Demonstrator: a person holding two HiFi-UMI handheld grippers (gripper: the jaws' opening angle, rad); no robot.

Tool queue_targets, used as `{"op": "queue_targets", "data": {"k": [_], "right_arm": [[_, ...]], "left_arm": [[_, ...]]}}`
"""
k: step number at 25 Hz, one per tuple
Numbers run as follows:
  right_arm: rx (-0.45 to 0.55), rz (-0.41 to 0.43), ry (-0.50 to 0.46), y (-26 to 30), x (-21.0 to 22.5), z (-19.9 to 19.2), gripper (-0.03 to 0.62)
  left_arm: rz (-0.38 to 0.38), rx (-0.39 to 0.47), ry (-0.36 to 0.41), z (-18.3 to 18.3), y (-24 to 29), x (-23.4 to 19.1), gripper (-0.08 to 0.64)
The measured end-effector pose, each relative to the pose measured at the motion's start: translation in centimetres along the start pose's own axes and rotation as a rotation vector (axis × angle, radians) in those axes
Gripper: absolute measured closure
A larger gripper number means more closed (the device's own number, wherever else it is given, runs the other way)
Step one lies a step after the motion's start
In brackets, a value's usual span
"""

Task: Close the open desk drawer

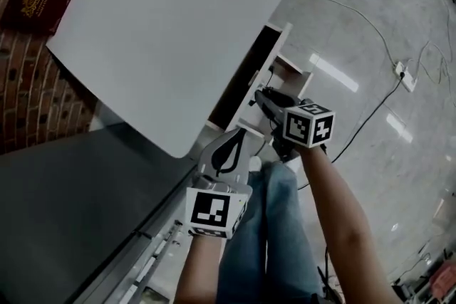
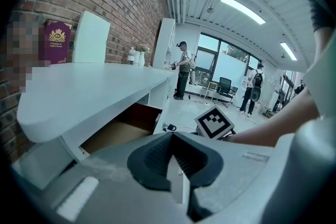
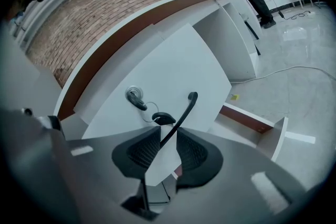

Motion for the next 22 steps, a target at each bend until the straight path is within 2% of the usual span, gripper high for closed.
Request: {"op": "queue_targets", "data": {"k": [22], "right_arm": [[-0.018, 0.054, -0.002, 4.6, -1.5, 1.5, 0.488]], "left_arm": [[0.011, -0.037, 0.014, -1.0, 0.6, -0.6, 0.561]]}}
Point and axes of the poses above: the fingertips, and each gripper's own axes: y forward along the fingers, x to its right, z out of its top, the point moved 10 cm from there along -y, backward along the fingers, and after that the axes turned 1 degree about x, right-handed, at the moved point
